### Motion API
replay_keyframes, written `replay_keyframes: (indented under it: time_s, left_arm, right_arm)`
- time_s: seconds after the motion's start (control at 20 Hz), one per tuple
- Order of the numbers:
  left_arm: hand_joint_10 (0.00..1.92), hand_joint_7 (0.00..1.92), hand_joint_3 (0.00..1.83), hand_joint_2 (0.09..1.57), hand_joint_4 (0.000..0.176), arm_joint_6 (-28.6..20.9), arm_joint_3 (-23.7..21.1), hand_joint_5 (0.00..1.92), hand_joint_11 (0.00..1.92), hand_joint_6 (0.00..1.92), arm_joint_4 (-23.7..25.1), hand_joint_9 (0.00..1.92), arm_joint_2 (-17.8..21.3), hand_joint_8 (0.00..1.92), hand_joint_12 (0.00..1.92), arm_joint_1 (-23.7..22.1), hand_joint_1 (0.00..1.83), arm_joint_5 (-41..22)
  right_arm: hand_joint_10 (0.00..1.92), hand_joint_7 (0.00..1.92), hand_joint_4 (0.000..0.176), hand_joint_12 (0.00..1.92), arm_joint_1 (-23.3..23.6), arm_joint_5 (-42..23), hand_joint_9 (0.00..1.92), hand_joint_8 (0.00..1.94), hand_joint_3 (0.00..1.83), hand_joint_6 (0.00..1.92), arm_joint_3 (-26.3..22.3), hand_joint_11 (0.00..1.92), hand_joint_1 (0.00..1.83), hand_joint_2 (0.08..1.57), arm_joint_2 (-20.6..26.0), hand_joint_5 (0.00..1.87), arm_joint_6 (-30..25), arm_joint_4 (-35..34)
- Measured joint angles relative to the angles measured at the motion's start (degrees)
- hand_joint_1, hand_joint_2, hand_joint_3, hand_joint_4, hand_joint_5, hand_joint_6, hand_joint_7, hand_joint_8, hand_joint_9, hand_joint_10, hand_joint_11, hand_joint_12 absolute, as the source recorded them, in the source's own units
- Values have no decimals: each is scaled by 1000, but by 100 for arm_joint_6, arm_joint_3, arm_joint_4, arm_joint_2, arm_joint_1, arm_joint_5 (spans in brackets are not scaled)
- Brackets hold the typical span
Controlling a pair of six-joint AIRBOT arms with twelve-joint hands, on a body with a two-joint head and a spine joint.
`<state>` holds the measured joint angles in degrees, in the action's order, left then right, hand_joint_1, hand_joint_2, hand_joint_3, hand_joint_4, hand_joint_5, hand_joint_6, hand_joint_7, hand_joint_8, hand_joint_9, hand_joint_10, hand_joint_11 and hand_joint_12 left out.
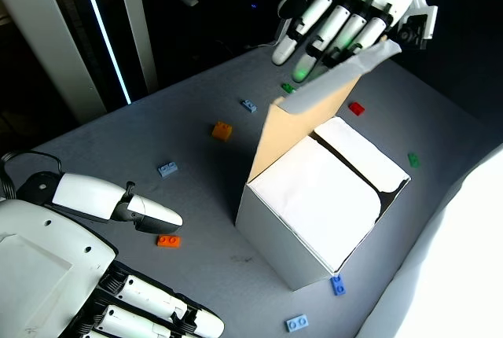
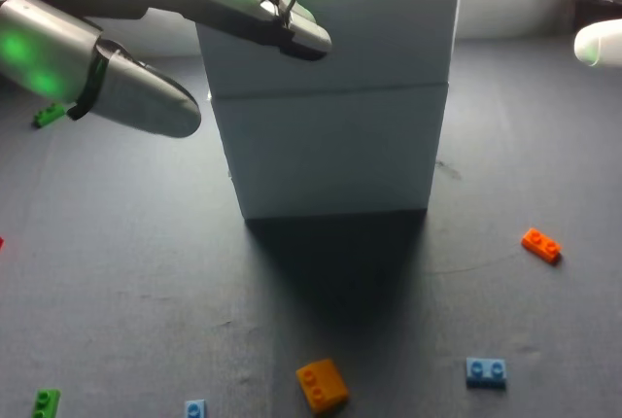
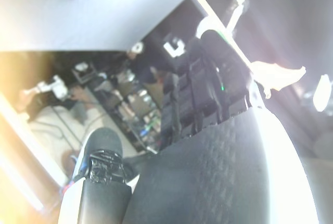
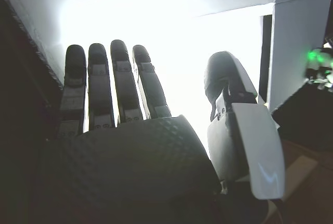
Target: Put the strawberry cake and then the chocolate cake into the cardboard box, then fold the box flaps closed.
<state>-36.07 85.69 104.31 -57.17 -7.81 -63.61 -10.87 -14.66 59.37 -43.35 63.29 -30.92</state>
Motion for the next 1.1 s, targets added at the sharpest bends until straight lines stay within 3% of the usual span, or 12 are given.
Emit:
replay_keyframes:
  time_s: [0.1,0.35,0.4,0.7,1.0,1.1]
  left_arm:
    - [5,263,0,1313,77,2,236,185,0,2,68,317,-177,1,1138,70,0,-4]
    - [12,293,0,1311,67,2,619,222,0,16,68,335,-450,11,1143,170,0,7]
    - [6,286,0,1313,65,2,680,222,0,15,44,323,-490,8,1145,208,0,15]
    - [5,291,2,1319,59,4,1058,242,0,15,101,323,-789,5,1132,448,0,42]
    - [5,294,1,1321,66,0,1902,230,0,2,28,331,-1349,2,1105,680,0,17]
    - [5,299,0,1318,69,-7,2162,225,0,0,-11,335,-1530,3,1123,745,0,-20]
  right_arm:
    - [0,154,0,424,0,2,146,0,2,0,0,0,0,1325,0,116,0,0]
    - [6,154,0,456,0,0,159,1,2,3,0,0,0,1329,0,116,0,0]
    - [3,143,0,385,0,2,155,5,2,3,0,0,0,1329,0,109,0,2]
    - [9,167,0,487,0,0,178,6,0,15,0,0,0,1326,-7,144,0,2]
    - [19,226,0,685,0,2,223,10,0,11,0,0,0,1318,-7,166,2,4]
    - [9,220,0,581,0,2,211,4,0,0,0,0,0,1310,-7,149,2,4]
